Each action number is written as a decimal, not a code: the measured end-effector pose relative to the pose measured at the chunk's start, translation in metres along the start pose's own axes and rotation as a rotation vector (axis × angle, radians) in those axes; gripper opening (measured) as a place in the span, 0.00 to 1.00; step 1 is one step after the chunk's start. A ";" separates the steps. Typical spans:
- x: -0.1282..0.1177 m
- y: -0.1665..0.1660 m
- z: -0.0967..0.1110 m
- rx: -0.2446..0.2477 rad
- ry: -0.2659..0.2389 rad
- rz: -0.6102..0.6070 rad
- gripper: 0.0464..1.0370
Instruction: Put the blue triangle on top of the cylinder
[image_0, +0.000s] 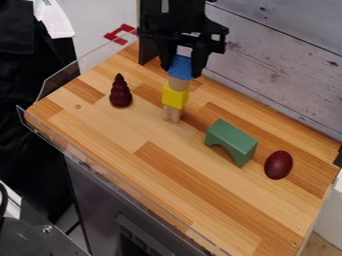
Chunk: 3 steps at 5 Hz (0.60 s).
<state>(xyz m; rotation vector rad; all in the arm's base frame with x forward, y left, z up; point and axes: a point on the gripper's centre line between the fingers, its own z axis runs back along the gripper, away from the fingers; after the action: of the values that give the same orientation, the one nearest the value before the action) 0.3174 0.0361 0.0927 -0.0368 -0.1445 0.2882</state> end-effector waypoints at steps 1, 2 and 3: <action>0.003 0.004 0.000 -0.003 -0.010 0.016 0.52; 0.004 0.007 0.000 -0.002 -0.013 0.025 0.52; 0.004 0.009 0.000 -0.001 -0.012 0.033 0.52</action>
<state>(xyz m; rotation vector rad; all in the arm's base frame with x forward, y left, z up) 0.3187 0.0457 0.0927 -0.0384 -0.1560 0.3212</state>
